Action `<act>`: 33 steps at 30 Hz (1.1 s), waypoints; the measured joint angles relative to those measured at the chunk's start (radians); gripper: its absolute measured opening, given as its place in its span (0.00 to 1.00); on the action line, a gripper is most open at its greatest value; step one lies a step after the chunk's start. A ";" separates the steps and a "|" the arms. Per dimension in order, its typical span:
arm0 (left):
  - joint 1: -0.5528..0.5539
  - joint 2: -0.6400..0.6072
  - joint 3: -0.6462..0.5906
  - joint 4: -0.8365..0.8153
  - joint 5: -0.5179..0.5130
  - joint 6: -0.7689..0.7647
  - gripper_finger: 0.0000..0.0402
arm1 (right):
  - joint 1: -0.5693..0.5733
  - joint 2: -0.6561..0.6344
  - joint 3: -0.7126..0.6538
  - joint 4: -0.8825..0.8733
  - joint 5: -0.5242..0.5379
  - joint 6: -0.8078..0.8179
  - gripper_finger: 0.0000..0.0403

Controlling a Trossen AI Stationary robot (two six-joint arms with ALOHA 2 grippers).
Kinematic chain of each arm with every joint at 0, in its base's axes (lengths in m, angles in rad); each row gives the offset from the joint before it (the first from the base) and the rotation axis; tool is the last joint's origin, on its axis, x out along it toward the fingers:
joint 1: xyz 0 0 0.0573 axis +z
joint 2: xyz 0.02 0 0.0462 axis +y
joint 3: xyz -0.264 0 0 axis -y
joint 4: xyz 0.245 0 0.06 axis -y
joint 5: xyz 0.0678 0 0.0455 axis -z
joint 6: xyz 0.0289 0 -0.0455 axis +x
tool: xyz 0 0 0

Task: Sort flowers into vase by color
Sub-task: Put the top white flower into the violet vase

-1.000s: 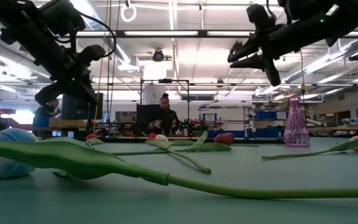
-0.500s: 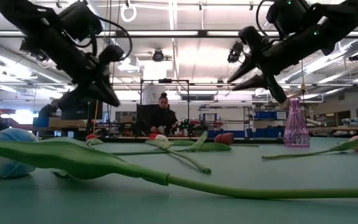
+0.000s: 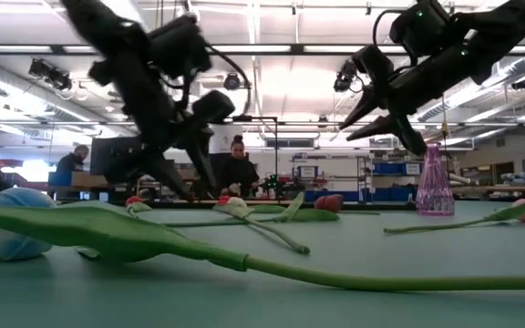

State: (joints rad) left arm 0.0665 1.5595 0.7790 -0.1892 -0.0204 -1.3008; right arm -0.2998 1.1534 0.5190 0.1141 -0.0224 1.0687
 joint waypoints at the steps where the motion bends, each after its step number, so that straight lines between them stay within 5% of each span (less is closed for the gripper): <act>1: -0.001 0.029 0.046 -0.071 0.000 -0.012 0.42 | -0.005 0.000 0.000 -0.015 -0.011 -0.009 0.26; 4: -0.003 0.120 0.160 -0.207 -0.011 -0.047 0.42 | -0.013 0.000 0.000 -0.031 -0.033 -0.046 0.27; 12: -0.003 0.252 0.344 -0.194 -0.025 -0.097 0.42 | -0.031 -0.003 0.000 -0.040 -0.132 -0.076 0.31; 24: -0.024 0.347 0.364 -0.203 -0.042 -0.196 0.45 | -0.032 -0.035 -0.001 -0.041 -0.209 -0.161 0.35; 28: -0.024 0.350 0.363 -0.212 -0.042 -0.196 0.37 | -0.033 -0.035 -0.001 -0.043 -0.247 -0.184 0.35; 33: -0.024 0.352 0.361 -0.241 -0.053 -0.173 0.12 | -0.032 -0.035 -0.001 -0.044 -0.261 -0.197 0.32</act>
State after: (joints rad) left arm 0.0422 1.9114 1.1402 -0.4303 -0.0732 -1.4735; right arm -0.3321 1.1179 0.5182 0.0706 -0.2831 0.8716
